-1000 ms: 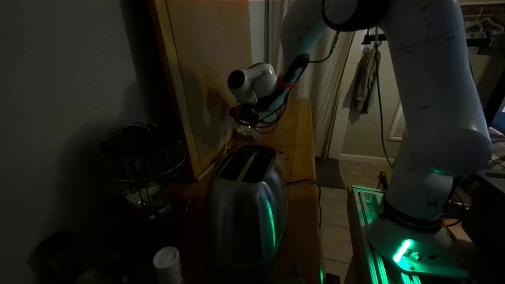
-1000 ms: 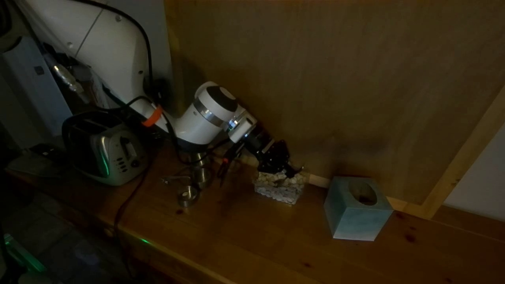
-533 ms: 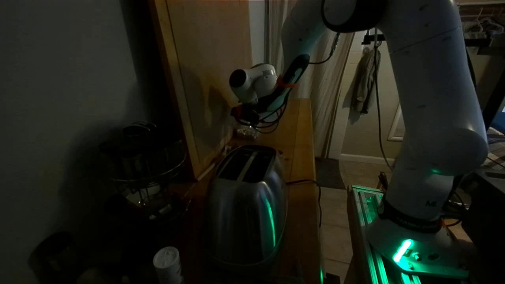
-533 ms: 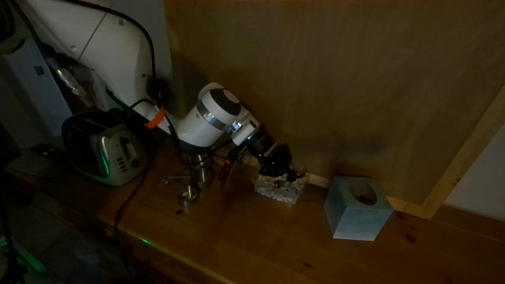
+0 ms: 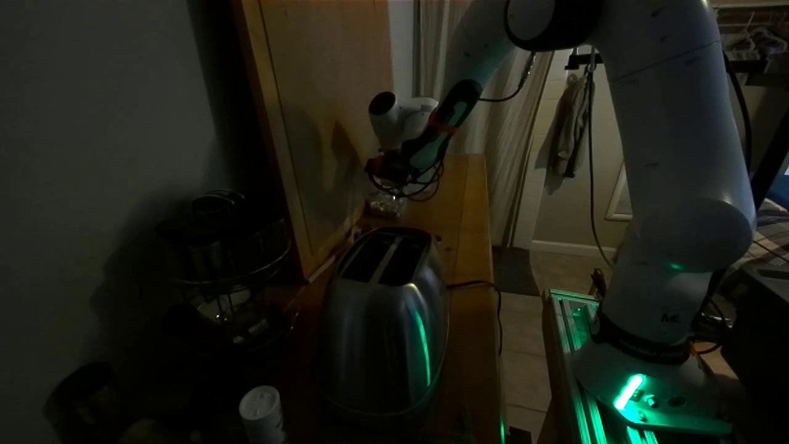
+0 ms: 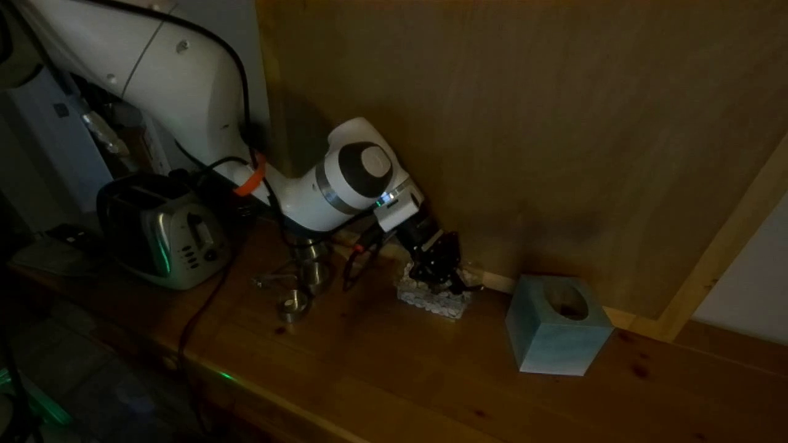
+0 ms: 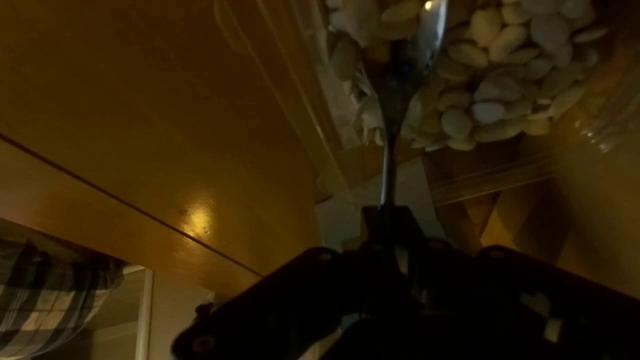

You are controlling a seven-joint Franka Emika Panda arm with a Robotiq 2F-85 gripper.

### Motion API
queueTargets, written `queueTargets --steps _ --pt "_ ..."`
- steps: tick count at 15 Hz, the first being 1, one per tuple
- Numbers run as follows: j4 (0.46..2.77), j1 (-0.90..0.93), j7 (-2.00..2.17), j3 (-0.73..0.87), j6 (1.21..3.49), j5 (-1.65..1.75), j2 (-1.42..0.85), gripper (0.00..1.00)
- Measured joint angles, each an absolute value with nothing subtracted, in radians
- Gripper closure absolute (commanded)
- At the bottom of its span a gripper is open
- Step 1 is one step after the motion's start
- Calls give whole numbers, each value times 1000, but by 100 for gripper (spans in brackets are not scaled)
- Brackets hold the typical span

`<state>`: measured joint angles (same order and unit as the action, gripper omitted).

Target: Use the silver spoon to place contents from the clear container on the right into the medium measuring cup.

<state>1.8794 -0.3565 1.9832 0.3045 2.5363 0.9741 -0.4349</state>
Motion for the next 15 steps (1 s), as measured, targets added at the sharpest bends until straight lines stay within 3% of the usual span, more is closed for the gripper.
queueTargets --steps 15 --pt "1853 -356 1587 349 2561 478 -436 98"
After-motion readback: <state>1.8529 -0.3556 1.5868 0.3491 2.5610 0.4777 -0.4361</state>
